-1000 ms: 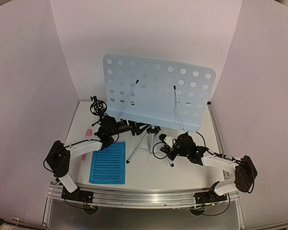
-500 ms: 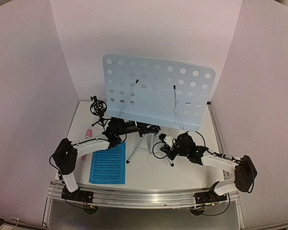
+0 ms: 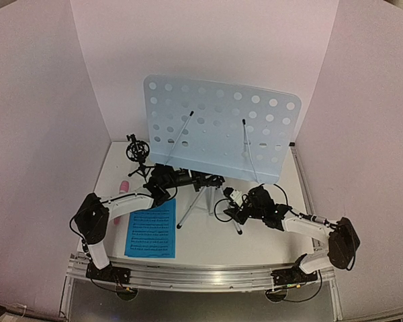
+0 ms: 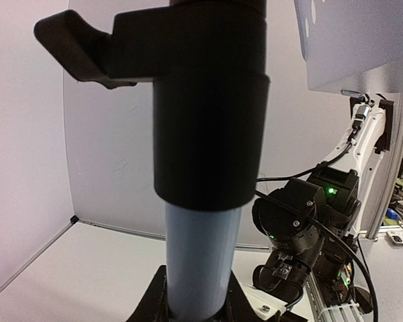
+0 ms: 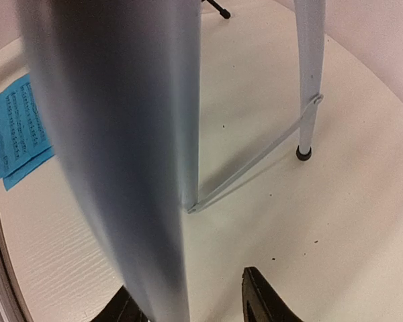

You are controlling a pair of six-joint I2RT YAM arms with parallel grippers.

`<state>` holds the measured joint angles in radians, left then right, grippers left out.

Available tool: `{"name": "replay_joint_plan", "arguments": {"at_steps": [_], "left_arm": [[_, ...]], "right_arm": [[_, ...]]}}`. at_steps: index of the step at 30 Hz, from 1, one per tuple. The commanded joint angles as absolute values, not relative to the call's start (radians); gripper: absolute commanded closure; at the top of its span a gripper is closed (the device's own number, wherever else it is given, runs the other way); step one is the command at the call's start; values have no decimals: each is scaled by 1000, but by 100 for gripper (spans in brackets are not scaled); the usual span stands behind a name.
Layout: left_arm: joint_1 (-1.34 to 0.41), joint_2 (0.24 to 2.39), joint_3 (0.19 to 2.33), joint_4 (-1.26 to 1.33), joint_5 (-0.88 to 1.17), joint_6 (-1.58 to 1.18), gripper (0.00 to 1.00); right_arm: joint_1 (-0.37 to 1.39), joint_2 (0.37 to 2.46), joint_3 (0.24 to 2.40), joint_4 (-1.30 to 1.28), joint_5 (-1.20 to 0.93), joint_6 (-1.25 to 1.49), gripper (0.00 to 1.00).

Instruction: Set up the instrument practice props

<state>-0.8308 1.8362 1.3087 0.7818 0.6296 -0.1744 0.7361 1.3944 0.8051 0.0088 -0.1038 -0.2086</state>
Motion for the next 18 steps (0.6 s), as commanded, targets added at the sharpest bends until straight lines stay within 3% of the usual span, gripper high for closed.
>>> {"name": "replay_joint_plan", "arguments": {"at_steps": [1,6,11,13,18], "left_arm": [[-832,1832,1374,770,658,-271,100],[-832,1837,1382,766,664,-263,100],[-831,1847,1391,775,670,-262,100],[-831,1853,1398,781,675,-258,100],[-831,1864,1421,752,687,-215,100]], "right_arm": [[727,1333,808,-101,-92,-141,49],[725,1137,796,-132,-77,-60,32],[657,997,818,-218,-134,-36,24],[562,1011,838,-217,-271,-30,23],[368,1270,1042,-274,-524,121,27]]}}
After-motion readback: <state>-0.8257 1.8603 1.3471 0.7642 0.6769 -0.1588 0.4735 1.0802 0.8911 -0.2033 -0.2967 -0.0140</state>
